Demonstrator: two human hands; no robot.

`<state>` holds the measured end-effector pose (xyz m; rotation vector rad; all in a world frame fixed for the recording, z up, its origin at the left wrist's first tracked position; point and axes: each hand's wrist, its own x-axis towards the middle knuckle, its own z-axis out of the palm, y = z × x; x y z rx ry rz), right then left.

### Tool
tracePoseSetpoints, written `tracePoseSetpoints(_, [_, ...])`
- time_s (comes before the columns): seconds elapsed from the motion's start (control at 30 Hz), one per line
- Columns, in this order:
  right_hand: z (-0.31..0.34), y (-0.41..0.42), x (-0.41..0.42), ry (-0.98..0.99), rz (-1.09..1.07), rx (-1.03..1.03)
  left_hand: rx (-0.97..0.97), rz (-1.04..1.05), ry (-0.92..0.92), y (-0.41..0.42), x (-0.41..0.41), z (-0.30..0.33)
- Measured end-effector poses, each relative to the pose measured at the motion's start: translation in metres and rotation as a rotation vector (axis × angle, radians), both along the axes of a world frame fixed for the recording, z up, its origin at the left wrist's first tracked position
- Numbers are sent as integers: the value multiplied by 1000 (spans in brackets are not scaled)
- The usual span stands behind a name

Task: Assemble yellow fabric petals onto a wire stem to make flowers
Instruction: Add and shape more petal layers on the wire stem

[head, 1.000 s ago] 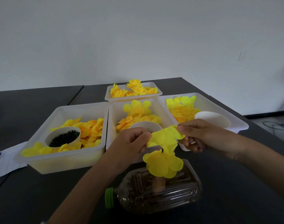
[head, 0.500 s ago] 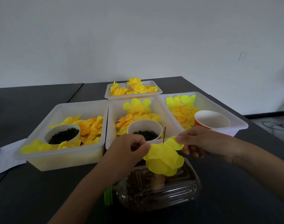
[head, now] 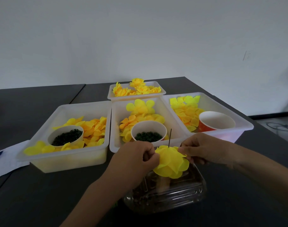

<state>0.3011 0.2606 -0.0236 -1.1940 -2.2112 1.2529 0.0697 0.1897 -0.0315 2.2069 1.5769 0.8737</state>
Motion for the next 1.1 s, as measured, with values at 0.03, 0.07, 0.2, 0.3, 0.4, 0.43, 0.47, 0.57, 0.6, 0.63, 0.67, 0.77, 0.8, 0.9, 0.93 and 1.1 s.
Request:
tracePoseSetpoints(0.03, [-1, -1, -1, -23, -13, 63, 0, 10, 40, 0, 0, -1])
tracePoseSetpoints(0.07, [-3, -2, -1, -41, -24, 125, -11, 17, 66, 1, 0, -3])
tracePoseSetpoints(0.2, [-9, -8, -4, -93, -81, 276, -34, 15, 68, 3, -1, -7])
tracePoseSetpoints(0.3, [-11, -8, -4, -118, -77, 247, -32, -2, 68, 4, -2, -8])
tracePoseSetpoints(0.4, [-11, -7, -3, -106, -59, 135, -25, -21, 75, 5, -6, -9])
tracePoseSetpoints(0.43, [-11, -7, -1, -104, -67, 84, -29, -29, 71, 5, -9, -9])
tracePoseSetpoints(0.47, [-10, -7, 1, -102, -83, 37, -32, -32, 52, 4, -12, -9])
tracePoseSetpoints(0.57, [-4, -3, 14, -69, -155, -26, -49, 48, -161, 1, -24, -12])
tracePoseSetpoints(0.6, [0, 1, 19, -43, -191, -28, -51, 100, -258, 1, -27, -15])
tracePoseSetpoints(0.63, [5, 5, 23, -18, -236, -23, -45, 146, -335, 1, -29, -20])
tracePoseSetpoints(0.67, [11, 10, 27, 3, -289, -13, -30, 182, -387, 1, -29, -25])
tracePoseSetpoints(0.77, [35, 35, 33, 48, -411, 83, 59, 253, -489, 5, -26, -41])
tracePoseSetpoints(0.8, [41, 47, 33, 36, -438, 162, 95, 262, -518, 6, -24, -45])
tracePoseSetpoints(0.9, [50, 93, 27, -210, -503, 554, 207, 281, -576, 10, -29, -54])
tracePoseSetpoints(0.93, [48, 107, 25, -325, -492, 666, 227, 273, -577, 10, -32, -57])
tracePoseSetpoints(1.1, [9, 157, 5, -979, -185, 656, 154, 201, -638, 11, -44, -71])
